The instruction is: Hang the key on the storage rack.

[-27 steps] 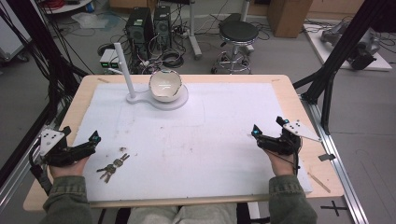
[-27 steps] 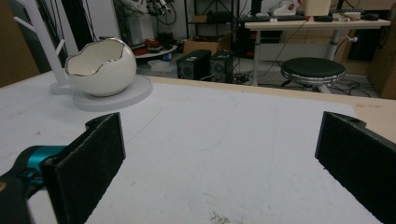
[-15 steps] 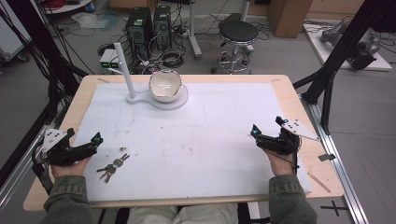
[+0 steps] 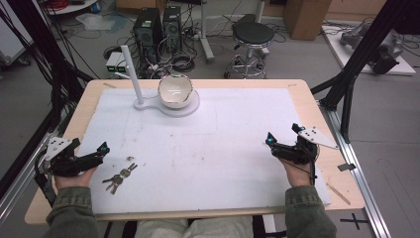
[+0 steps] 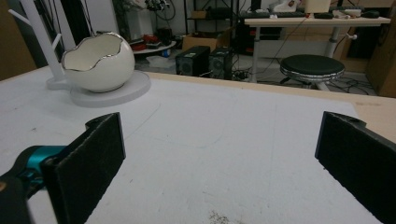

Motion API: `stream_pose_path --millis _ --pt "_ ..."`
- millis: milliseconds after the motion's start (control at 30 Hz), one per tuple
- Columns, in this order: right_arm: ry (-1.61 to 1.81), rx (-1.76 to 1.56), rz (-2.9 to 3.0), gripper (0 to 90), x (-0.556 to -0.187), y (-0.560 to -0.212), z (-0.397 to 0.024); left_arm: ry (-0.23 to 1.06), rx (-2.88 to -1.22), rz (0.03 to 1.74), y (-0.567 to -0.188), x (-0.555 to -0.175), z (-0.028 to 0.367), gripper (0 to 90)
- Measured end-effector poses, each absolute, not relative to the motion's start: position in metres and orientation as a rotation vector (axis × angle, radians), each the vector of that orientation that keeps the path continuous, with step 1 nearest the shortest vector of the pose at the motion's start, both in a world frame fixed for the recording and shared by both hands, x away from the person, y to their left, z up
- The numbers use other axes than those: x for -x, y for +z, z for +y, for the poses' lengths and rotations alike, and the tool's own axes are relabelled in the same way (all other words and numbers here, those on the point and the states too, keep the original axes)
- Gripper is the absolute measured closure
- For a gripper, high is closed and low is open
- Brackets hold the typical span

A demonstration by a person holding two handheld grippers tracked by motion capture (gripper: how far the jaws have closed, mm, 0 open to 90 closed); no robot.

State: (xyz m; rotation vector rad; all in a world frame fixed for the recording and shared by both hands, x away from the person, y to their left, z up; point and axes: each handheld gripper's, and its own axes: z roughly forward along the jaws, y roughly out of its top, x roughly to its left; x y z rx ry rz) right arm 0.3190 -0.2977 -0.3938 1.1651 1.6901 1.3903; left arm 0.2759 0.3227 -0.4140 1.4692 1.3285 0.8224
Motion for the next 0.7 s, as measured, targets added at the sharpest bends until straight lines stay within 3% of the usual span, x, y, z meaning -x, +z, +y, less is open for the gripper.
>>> stream_pose_path --millis 700 --pt "1.385 -1.147 1.711 0.6 -0.32 -0.394 -0.296 0.707 -1.69 1.265 -0.406 -0.282 0.292 2.2"
